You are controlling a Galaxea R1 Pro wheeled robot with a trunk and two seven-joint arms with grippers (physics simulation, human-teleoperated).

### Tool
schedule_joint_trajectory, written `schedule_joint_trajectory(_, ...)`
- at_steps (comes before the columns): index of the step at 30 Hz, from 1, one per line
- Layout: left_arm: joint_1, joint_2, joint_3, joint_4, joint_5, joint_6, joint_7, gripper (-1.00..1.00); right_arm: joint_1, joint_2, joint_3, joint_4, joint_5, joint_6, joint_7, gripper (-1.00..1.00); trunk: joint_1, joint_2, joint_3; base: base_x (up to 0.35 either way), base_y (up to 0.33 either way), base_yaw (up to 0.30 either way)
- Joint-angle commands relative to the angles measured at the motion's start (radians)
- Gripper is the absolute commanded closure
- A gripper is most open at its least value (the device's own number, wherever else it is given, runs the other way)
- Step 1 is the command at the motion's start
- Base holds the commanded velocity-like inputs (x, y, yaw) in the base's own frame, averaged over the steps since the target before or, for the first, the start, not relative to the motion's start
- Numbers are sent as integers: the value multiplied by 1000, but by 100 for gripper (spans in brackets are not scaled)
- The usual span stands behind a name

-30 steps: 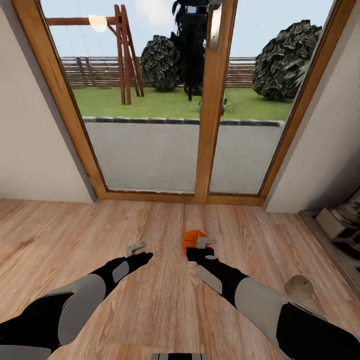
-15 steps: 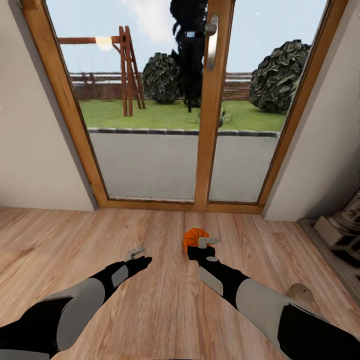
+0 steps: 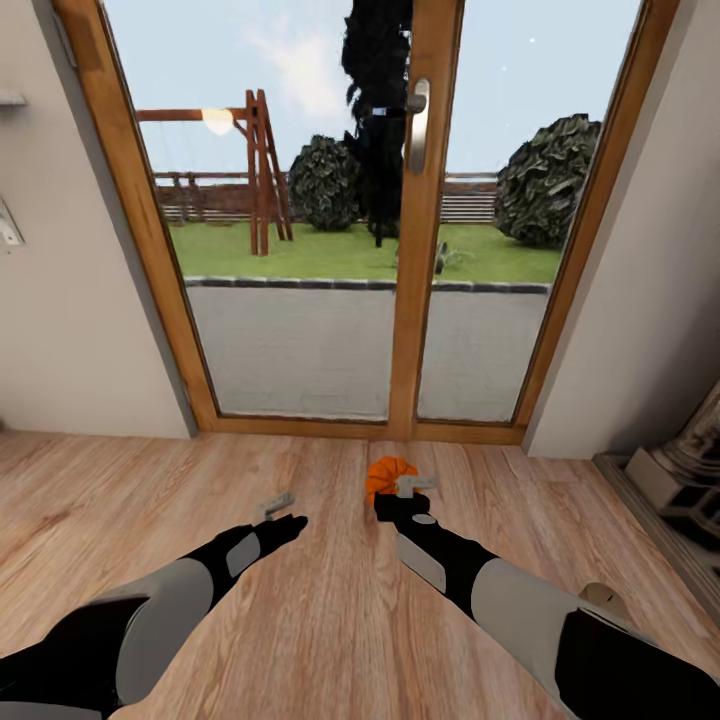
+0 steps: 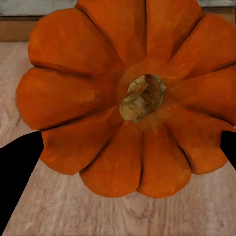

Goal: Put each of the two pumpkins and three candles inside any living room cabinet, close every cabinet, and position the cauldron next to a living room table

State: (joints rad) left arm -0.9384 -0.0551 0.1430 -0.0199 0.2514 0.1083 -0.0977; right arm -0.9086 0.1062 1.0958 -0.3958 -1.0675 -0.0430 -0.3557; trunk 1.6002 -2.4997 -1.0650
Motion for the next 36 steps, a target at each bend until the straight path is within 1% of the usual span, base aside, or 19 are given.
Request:
schedule_joint_trajectory(1,4,0,8,-2,3,7,-2,-100,-1,0,9,-1,-12,-5,-5,100,-4,7,2,0,0,0)
schedule_joint_trajectory(4,14,1,7,-2,3,7,-2,-100,-1,0,9,-1,-13,-5,-5,100,-15,28,12,0,0,0)
schedule_joint_trajectory(10,15,0,7,-2,3,7,-2,-100,-1,0,9,-2,-14,-18,-5,100,-38,70,31,0,0,0)
schedule_joint_trajectory(28,16,0,7,-2,3,8,2,-100,0,0,8,0,-15,-20,-5,100,-107,196,87,0,0,0)
schedule_joint_trajectory(33,16,0,7,-2,3,10,1,-100,0,0,7,0,-15,-20,-5,100,-107,196,87,-9,-8,0)
schedule_joint_trajectory(36,16,0,8,-2,3,11,2,-100,0,0,8,0,-15,-20,-5,100,-107,196,87,-186,-158,0)
